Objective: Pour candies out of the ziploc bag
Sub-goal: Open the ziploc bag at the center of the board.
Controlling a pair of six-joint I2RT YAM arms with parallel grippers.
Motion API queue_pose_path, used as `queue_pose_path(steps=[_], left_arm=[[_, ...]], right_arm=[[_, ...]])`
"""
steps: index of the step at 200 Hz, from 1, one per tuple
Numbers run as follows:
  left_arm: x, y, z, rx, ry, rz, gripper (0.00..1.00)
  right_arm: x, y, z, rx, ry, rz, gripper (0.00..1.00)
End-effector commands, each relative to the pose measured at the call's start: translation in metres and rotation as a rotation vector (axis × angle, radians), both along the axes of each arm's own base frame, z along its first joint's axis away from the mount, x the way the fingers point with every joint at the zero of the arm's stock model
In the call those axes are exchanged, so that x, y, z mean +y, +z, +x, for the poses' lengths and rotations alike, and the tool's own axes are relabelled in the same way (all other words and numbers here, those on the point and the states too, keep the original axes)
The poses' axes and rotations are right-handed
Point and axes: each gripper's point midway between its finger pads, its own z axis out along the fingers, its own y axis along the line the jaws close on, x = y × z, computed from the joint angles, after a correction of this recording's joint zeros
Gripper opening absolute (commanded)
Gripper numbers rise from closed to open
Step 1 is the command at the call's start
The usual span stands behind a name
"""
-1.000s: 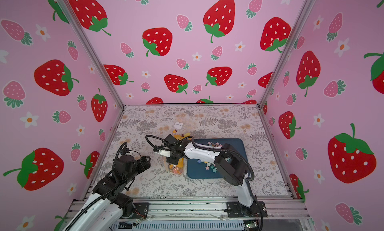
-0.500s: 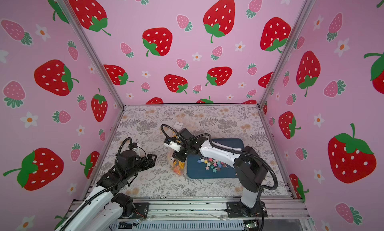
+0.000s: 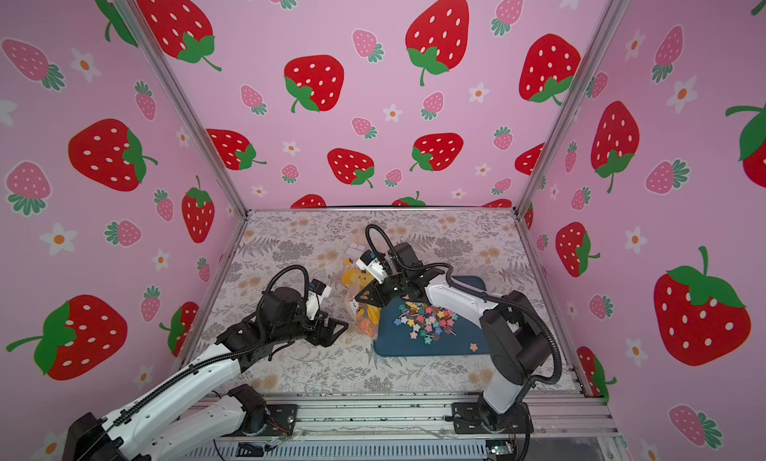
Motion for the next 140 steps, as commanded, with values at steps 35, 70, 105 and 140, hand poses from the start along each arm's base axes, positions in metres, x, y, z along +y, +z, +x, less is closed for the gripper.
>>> queue_pose_path(steps=[35, 70, 105, 140], left_arm=[[0.008, 0.018, 0.019, -0.155, 0.044, 0.035, 0.88], [0.005, 0.032, 0.022, -0.232, 0.036, -0.01, 0.9], [-0.007, 0.045, 0.025, -0.287, -0.001, -0.06, 0.9], [-0.018, 0.052, 0.026, -0.324, -0.028, -0.07, 0.83]], right_arm=[[-0.01, 0.073, -0.02, -0.065, 0.077, 0.179, 0.0], [-0.015, 0.088, -0.031, -0.071, 0.111, 0.206, 0.0], [-0.018, 0.094, -0.039, -0.065, 0.138, 0.212, 0.0], [-0.021, 0.098, -0.044, -0.062, 0.15, 0.219, 0.0]])
